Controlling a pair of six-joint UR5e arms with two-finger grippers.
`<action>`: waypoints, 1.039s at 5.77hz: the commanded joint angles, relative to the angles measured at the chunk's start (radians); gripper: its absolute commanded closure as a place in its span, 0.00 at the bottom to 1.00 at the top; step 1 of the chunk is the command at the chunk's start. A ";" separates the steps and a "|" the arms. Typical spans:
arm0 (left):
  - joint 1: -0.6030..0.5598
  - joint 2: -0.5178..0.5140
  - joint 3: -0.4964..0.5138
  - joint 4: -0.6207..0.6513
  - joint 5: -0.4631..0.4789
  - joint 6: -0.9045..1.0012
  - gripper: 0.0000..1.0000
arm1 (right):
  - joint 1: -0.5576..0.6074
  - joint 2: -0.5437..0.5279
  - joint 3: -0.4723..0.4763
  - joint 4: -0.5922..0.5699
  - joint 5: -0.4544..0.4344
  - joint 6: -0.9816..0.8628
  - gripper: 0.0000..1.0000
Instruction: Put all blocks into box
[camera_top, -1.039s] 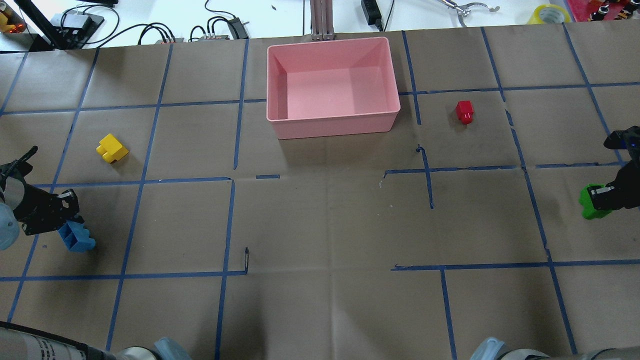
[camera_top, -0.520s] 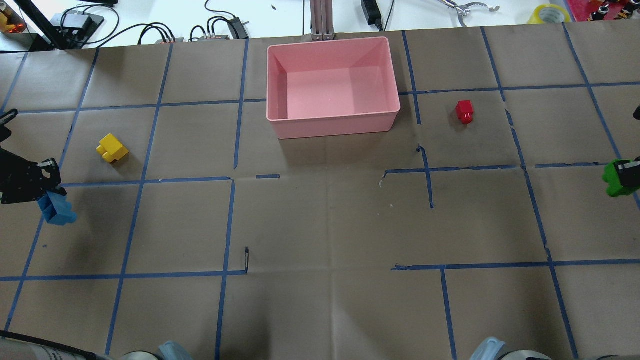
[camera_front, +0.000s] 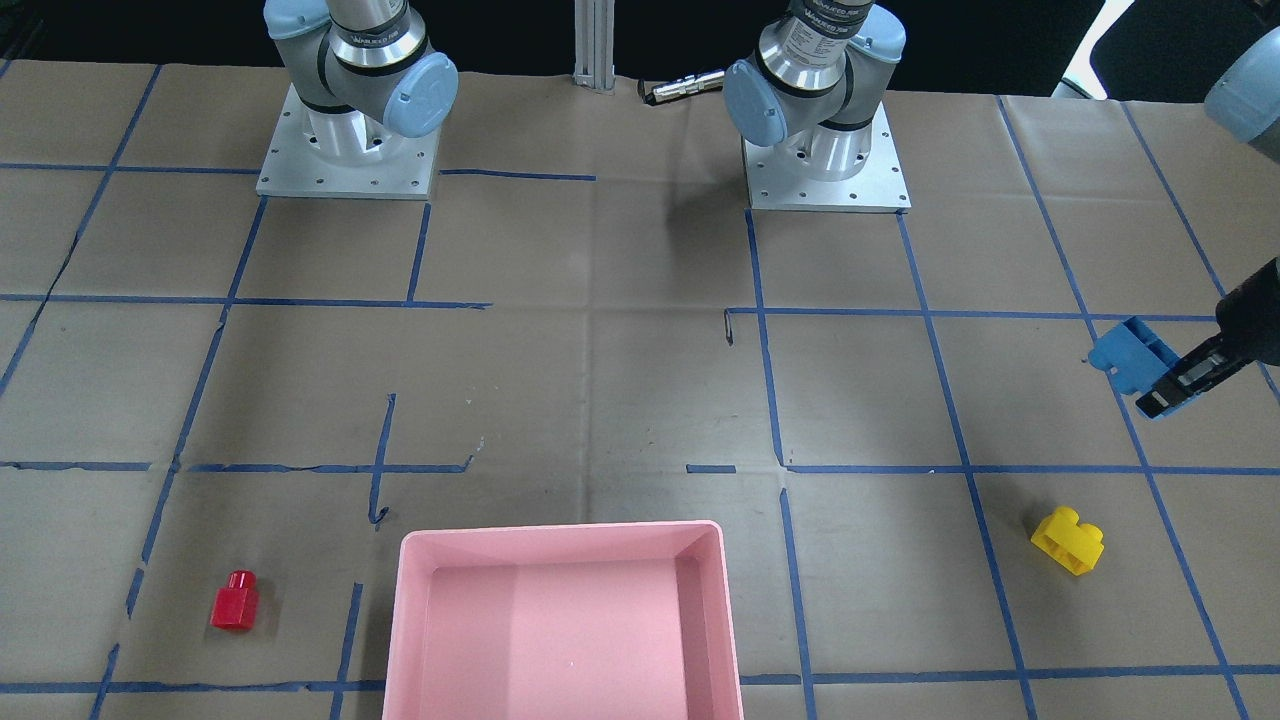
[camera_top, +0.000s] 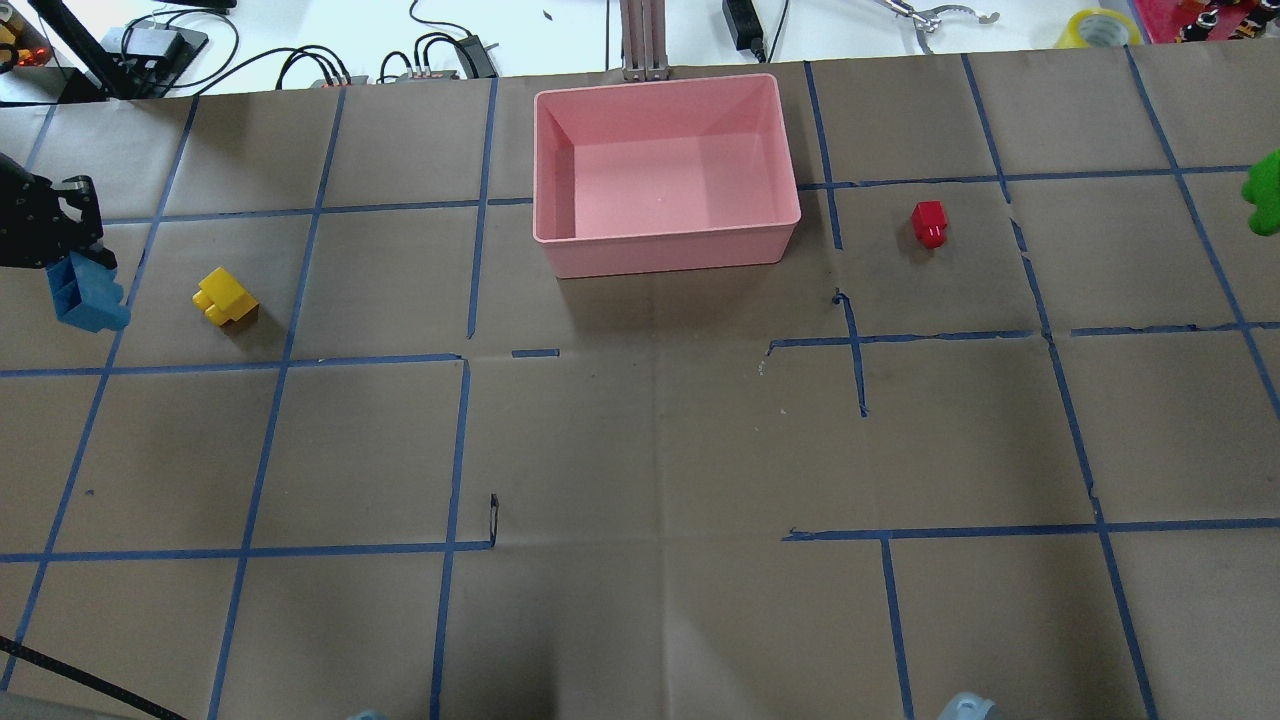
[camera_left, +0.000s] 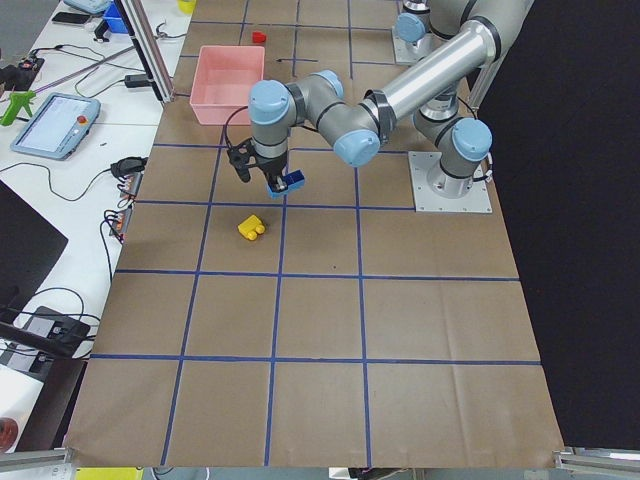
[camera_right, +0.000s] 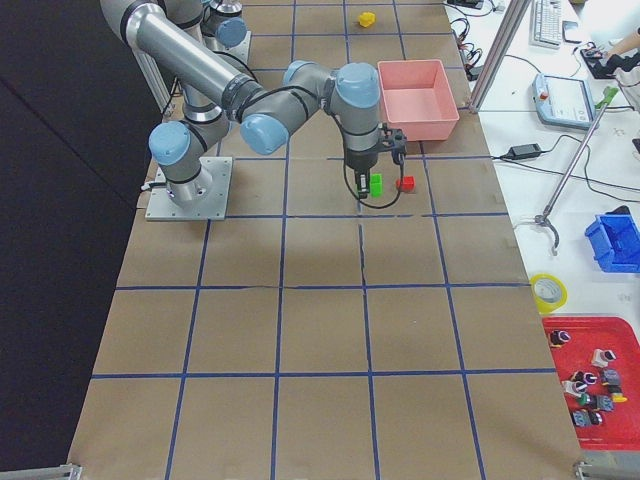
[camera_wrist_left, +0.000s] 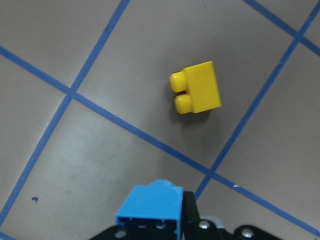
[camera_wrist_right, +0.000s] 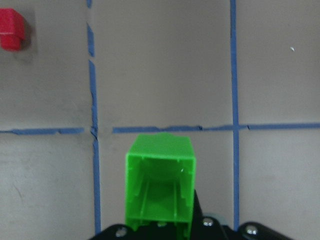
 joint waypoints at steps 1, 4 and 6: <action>-0.109 -0.049 0.095 -0.011 -0.072 -0.010 0.98 | 0.115 0.054 -0.050 -0.006 0.175 0.059 0.99; -0.411 -0.251 0.409 -0.052 -0.086 -0.166 0.99 | 0.372 0.279 -0.301 -0.009 0.309 0.279 0.97; -0.609 -0.413 0.547 -0.042 -0.086 -0.315 0.99 | 0.527 0.459 -0.450 -0.131 0.354 0.537 0.96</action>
